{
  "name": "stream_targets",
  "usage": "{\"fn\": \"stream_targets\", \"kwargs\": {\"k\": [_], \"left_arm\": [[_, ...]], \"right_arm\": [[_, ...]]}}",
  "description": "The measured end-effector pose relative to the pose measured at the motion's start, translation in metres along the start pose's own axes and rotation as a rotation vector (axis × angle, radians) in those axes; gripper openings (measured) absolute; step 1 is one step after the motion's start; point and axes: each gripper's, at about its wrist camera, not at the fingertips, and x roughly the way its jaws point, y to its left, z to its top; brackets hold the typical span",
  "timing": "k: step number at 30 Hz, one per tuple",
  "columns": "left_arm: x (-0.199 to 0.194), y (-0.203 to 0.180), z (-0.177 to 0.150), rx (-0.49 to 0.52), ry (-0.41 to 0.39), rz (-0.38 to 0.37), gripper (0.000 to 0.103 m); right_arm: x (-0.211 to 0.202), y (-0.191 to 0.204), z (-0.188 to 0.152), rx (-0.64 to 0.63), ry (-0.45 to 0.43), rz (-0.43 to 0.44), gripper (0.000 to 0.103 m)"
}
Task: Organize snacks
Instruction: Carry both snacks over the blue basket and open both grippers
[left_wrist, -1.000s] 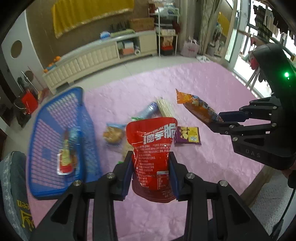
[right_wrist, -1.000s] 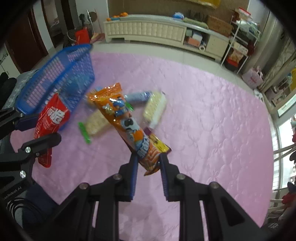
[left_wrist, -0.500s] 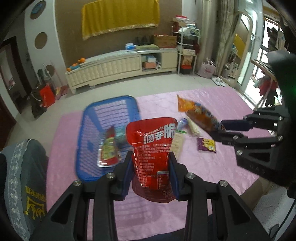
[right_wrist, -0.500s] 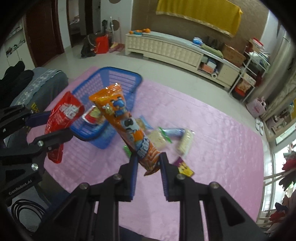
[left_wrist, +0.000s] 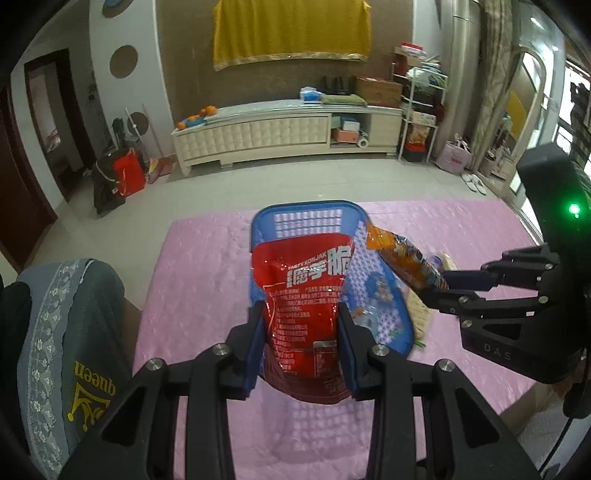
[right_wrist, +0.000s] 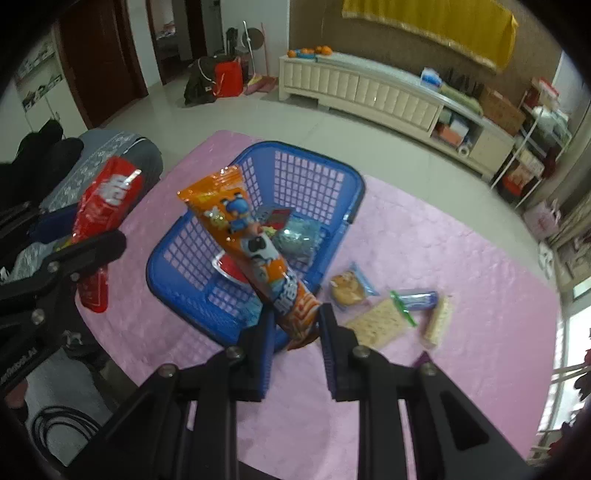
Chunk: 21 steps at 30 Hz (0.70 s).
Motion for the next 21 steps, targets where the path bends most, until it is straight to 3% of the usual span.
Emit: {"fn": "stream_targets", "kwargs": {"k": [8, 12, 16, 21], "left_arm": [[0.047, 0.009, 0.014, 0.002, 0.037, 0.023, 0.033], [0.069, 0.011, 0.019, -0.008, 0.058, 0.025, 0.033], [0.090, 0.014, 0.025, -0.034, 0.085, 0.010, 0.033], [0.105, 0.012, 0.034, -0.046, 0.090, -0.007, 0.033]], "right_arm": [[0.047, 0.001, 0.037, 0.035, 0.067, -0.004, 0.027], [0.069, -0.016, 0.054, 0.189, 0.105, 0.086, 0.027], [0.090, -0.026, 0.063, 0.279, 0.138, 0.053, 0.027], [0.109, -0.040, 0.075, 0.393, 0.168, 0.087, 0.027]]}}
